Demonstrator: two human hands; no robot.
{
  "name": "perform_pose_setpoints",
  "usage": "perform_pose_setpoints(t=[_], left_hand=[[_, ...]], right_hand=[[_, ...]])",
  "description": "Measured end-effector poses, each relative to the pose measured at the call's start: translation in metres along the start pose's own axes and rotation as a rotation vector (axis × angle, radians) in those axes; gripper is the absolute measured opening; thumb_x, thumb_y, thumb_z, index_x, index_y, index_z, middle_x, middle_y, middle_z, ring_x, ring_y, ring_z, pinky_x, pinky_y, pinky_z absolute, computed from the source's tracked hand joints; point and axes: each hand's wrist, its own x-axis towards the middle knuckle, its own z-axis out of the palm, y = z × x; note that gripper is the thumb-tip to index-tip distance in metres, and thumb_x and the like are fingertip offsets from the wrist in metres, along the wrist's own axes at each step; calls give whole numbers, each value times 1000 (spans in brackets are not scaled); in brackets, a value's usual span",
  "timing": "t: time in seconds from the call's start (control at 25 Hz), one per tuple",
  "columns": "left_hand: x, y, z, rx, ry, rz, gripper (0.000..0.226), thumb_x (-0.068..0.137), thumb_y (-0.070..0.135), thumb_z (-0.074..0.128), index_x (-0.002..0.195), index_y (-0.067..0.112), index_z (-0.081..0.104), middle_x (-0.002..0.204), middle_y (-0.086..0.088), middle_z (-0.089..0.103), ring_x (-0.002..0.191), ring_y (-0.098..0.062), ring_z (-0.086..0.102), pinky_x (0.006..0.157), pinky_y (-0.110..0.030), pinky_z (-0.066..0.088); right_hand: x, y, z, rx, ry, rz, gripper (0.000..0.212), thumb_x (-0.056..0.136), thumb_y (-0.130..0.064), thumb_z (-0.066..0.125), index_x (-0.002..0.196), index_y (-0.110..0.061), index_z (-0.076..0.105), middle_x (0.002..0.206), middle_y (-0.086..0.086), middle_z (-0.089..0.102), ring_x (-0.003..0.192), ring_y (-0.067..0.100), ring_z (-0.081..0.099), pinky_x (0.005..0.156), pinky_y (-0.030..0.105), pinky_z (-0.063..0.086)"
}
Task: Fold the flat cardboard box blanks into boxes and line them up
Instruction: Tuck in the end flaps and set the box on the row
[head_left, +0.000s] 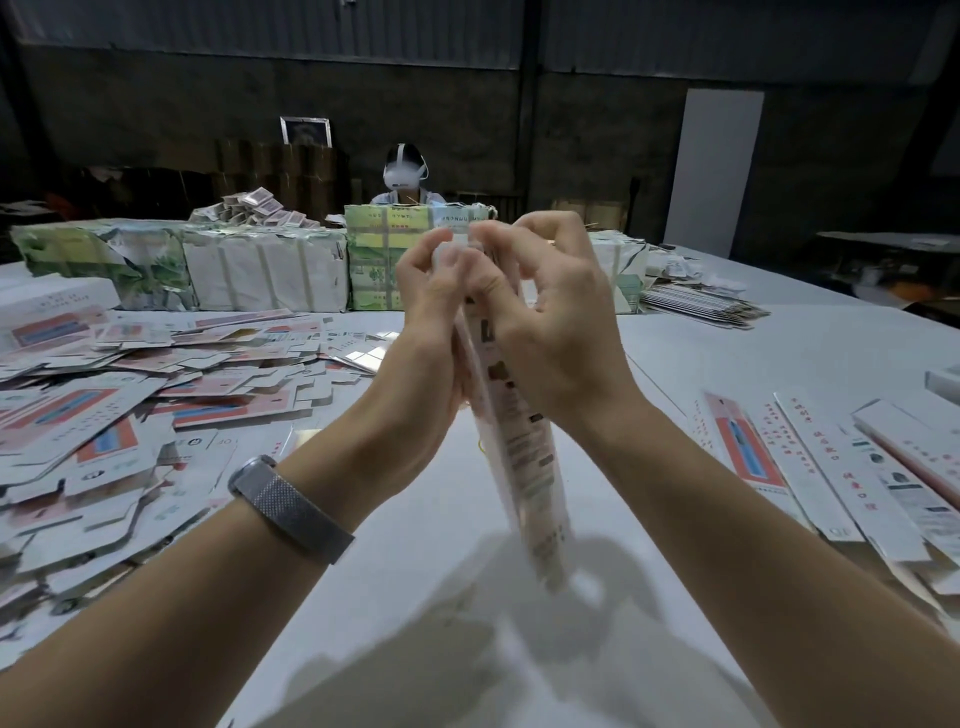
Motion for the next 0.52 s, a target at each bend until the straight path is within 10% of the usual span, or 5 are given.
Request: perform_pose_setpoints(t=[0.32, 0.52], left_hand=[[1, 5, -1, 96, -82, -66, 62, 97, 57, 36, 156, 46, 21, 157, -3, 41, 132, -23, 55, 104, -50, 49], [2, -5, -6, 336, 54, -3, 27, 86, 45, 50, 104, 56, 67, 121, 18, 66, 115, -9, 64, 84, -36, 49]], right_hand=[[12, -4, -21, -151, -100, 66, 63, 91, -34, 64, 149, -20, 43, 116, -2, 49, 103, 10, 54, 89, 25, 47], [16, 39, -88, -487, -52, 148, 40, 86, -31, 67, 125, -23, 61, 121, -2, 61, 105, 17, 58, 86, 36, 51]])
